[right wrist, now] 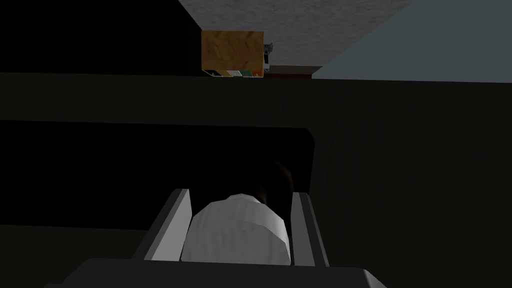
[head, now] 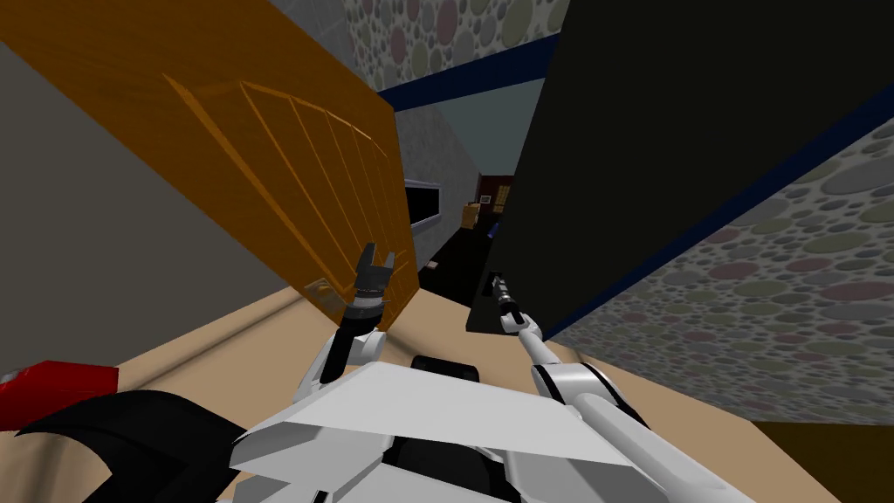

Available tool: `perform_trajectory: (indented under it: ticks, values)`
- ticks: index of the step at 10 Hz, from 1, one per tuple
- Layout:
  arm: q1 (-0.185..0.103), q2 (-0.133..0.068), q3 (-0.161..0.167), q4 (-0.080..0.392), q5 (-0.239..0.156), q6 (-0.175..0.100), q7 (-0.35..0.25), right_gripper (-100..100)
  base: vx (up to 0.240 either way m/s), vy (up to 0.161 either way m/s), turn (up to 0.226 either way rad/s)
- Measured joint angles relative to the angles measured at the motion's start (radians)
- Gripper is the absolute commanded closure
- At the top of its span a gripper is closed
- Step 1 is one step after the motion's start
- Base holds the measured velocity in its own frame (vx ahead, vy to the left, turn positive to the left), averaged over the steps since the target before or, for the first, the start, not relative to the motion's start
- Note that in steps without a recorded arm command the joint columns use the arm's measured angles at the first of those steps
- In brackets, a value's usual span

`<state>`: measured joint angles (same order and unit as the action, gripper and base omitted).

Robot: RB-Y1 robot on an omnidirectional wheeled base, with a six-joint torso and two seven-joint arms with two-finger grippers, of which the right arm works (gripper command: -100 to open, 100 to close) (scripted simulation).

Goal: Pull the door open

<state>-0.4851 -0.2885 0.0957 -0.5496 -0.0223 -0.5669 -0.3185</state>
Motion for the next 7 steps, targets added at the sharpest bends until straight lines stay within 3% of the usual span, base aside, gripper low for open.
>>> perform_trajectory:
  ticks: [4, 6, 7]
  values:
    - [0.0, -0.006, 0.038, -0.001, 0.014, -0.01, -0.035, 100, -0.188, -0.1, 0.067]
    - [0.005, -0.011, 0.059, -0.026, 0.022, -0.004, -0.053, 100, -0.188, -0.139, 0.062]
    - [-0.011, -0.008, 0.07, 0.002, 0.027, -0.02, -0.061, 100, -0.206, -0.159, 0.071]
